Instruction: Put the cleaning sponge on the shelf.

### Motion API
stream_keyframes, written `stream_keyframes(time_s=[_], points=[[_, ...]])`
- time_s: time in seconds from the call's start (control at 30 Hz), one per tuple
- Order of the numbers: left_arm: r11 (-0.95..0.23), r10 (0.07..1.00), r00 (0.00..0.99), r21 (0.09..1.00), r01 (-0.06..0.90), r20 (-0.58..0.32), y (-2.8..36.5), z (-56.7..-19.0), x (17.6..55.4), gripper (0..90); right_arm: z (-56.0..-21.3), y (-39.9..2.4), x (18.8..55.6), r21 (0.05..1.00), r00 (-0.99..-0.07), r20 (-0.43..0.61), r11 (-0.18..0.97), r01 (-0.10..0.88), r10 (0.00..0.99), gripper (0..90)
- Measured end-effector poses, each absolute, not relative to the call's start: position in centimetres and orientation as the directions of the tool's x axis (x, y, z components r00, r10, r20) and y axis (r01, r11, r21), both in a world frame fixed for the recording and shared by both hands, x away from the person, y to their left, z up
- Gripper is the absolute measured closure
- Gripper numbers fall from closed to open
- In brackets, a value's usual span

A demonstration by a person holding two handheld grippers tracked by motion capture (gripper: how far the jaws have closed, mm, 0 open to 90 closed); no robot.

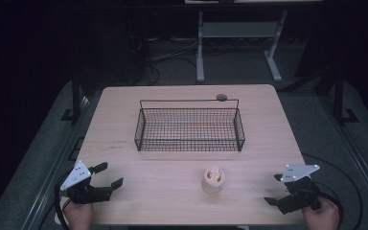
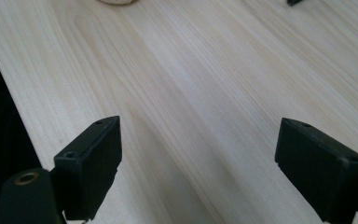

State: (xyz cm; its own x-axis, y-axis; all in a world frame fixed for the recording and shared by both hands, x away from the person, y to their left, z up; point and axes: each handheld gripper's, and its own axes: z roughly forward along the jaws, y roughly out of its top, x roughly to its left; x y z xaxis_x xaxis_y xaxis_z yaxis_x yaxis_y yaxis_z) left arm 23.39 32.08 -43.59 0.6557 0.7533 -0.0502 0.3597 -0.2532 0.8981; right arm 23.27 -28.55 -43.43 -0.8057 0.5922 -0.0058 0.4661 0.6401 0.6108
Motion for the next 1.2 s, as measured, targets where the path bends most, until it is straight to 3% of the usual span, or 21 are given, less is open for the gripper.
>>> stream_keyframes(time_s=[0.3, 1.2], points=[[-0.263, 0.752, 0.658, 0.896, 0.357, -0.042, 32.1, -43.6, 23.5, 13.6, -43.6, -28.2, 23.8, 0.608, -0.793, 0.026, 0.621, 0.496, 0.608, 14.5], [-0.257, 0.753, 0.656, 0.898, 0.356, -0.045, 32.2, -43.6, 23.3, 13.6, -43.1, -25.7, 23.8, 0.616, -0.829, 0.02, 0.647, 0.45, 0.559, 14.5]])
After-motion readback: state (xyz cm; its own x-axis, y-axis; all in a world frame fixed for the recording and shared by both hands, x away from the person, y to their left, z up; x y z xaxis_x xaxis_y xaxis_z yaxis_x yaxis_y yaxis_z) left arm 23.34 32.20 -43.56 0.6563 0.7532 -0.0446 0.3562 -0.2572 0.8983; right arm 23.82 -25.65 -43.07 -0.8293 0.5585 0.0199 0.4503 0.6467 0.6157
